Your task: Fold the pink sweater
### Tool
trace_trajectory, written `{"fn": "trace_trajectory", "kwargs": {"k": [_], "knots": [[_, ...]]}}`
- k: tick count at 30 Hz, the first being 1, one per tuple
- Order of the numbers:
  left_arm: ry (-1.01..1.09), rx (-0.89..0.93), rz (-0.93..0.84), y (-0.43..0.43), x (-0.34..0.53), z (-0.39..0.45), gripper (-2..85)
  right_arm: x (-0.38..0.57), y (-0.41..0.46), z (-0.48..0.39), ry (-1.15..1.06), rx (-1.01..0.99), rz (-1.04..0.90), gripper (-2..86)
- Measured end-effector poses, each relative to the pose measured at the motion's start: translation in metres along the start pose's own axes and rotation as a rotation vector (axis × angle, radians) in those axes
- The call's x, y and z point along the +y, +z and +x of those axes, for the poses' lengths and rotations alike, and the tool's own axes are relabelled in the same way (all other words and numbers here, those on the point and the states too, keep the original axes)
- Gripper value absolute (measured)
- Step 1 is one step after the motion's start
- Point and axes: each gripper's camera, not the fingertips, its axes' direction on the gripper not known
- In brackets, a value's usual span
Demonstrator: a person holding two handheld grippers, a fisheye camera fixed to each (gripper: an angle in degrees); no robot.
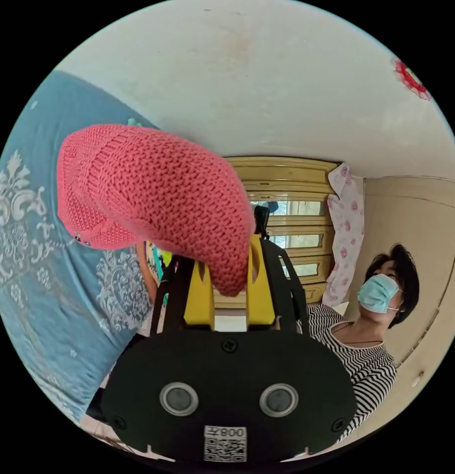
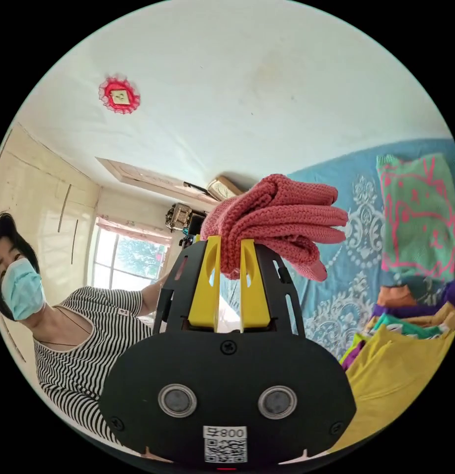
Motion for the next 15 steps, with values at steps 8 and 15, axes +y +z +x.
{"fn": "trace_trajectory", "kwargs": {"k": [8,15], "knots": [[0.297,0.008,0.045,0.149,-0.173,0.059,12.1,-0.086,-0.166,0.043,-0.175,0.207,0.081,6.8],[0.078,-0.108,-0.040,0.283,-0.220,-0.059,12.9,-0.069,-0.191,0.234,0.148,0.344,-0.051,7.1]]}}
